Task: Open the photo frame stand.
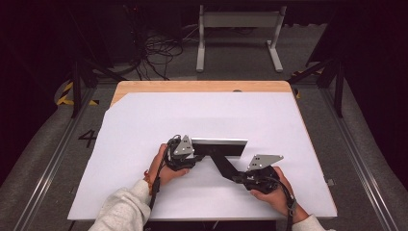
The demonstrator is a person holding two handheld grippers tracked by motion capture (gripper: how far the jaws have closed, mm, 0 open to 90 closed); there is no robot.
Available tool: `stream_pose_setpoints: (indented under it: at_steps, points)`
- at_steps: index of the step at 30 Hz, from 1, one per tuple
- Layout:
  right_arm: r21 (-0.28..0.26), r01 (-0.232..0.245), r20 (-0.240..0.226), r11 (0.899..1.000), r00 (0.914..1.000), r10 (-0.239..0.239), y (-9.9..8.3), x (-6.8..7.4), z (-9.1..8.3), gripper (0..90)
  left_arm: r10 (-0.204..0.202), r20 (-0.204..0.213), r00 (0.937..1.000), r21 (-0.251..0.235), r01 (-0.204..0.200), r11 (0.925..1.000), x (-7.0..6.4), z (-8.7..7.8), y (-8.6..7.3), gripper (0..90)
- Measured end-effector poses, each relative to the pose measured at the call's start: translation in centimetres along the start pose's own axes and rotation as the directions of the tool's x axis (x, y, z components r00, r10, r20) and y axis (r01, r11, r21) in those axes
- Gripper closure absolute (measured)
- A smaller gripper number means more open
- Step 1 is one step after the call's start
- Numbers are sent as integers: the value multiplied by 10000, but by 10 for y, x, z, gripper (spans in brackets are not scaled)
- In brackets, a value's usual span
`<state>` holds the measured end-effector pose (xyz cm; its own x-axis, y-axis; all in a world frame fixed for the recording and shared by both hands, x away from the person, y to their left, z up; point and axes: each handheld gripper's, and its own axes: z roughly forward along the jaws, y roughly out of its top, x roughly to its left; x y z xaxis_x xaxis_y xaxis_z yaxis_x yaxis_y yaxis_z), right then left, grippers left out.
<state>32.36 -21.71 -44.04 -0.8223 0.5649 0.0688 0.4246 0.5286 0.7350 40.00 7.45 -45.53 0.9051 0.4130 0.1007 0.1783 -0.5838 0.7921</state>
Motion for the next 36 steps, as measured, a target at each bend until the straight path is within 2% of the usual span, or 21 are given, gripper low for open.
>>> stream_pose_setpoints:
  at_steps: [5,7,17,26,36]
  points:
    - [124,66,-60,9999,10000,-65,-1,1,0,795,125,15,9999,-122,-125,9998,0,-5,1,658]
    - [154,96,-67,9998,9999,-95,-1,2,0,794,31,23,10000,-210,-31,9998,-1,-8,1,657]
    - [158,166,-36,9997,9999,-166,-1,3,-5,781,140,-55,9999,-390,-142,9991,-1,-20,3,657]
    - [176,268,19,9995,9996,-268,-1,4,-8,781,45,-107,9999,-546,-50,9985,0,-30,2,653]
    - [109,335,39,9994,9994,-335,-1,4,-13,783,343,-253,9991,-668,-359,9971,0,-43,3,647]
